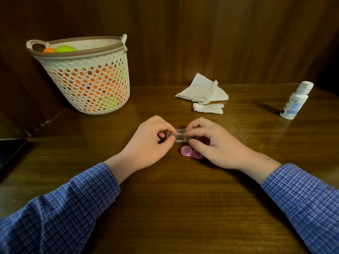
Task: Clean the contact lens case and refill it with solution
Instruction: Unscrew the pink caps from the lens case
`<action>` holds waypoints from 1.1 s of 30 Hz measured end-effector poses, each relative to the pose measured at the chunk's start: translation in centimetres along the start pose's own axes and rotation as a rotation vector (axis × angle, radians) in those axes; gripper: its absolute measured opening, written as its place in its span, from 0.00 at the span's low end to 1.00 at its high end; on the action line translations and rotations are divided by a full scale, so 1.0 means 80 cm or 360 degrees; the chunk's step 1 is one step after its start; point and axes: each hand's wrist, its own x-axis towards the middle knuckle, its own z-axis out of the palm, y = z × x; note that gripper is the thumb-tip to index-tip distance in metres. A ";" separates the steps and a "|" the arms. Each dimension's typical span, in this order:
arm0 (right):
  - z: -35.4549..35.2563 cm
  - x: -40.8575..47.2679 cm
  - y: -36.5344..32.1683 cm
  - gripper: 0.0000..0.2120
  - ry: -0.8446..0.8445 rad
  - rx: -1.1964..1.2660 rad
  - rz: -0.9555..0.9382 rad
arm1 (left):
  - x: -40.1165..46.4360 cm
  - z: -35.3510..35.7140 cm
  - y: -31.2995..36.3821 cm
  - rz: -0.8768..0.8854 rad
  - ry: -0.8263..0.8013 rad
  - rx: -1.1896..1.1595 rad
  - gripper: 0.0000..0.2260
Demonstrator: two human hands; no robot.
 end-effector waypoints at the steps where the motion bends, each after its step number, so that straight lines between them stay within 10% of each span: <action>1: 0.000 0.000 0.000 0.11 -0.0005 -0.0008 -0.0001 | 0.000 0.001 0.000 -0.0006 0.0003 0.0005 0.07; 20: -0.018 -0.006 0.004 0.06 0.0176 -0.0092 0.0153 | -0.003 0.001 0.005 0.0069 0.0229 0.0207 0.10; 25: -0.023 -0.022 -0.007 0.29 -0.0097 -0.0218 0.0185 | -0.019 0.008 0.014 0.0258 -0.0118 -0.0002 0.11; 33: -0.011 -0.028 -0.012 0.20 -0.0129 -0.0174 0.0118 | -0.023 0.010 0.021 0.0393 -0.0171 0.0003 0.08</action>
